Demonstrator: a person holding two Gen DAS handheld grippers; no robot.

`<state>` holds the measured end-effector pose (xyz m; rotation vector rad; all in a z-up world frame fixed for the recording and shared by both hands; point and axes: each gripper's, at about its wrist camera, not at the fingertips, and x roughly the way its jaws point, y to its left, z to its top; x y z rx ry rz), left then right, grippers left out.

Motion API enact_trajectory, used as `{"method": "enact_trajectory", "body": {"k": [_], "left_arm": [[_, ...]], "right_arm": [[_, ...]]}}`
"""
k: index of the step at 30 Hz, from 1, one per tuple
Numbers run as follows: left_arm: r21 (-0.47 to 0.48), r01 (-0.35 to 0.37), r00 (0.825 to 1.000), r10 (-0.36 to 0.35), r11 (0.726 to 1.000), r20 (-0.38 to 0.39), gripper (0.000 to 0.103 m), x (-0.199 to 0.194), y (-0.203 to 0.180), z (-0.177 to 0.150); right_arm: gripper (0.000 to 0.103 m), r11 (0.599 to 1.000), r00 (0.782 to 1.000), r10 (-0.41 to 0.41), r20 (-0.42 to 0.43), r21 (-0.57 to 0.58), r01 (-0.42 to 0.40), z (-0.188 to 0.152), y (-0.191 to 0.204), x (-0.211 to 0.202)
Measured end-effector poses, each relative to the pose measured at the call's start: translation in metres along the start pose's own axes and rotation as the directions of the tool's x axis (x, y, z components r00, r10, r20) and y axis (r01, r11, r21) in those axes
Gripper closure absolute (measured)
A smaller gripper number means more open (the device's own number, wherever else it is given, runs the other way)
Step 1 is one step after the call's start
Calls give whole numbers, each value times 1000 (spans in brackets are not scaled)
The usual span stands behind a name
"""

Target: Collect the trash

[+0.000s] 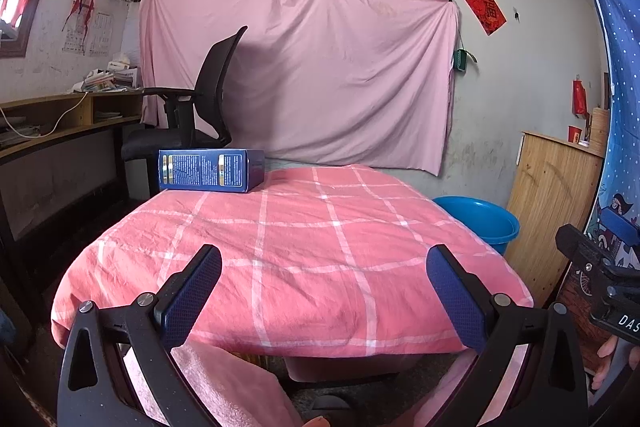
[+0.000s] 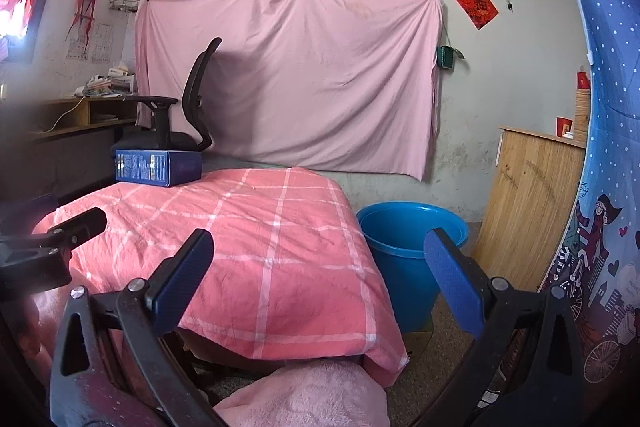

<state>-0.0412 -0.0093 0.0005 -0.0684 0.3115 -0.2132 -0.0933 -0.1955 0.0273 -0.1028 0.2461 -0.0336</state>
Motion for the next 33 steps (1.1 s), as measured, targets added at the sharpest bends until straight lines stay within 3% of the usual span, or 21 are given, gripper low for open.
{"method": "enact_trajectory", "body": {"k": [33], "left_arm": [[2, 5, 1000, -5, 1000, -1, 3, -1, 2, -1]], "right_arm": [[0, 999, 1000, 4, 5, 37, -5, -2, -9, -2]]}}
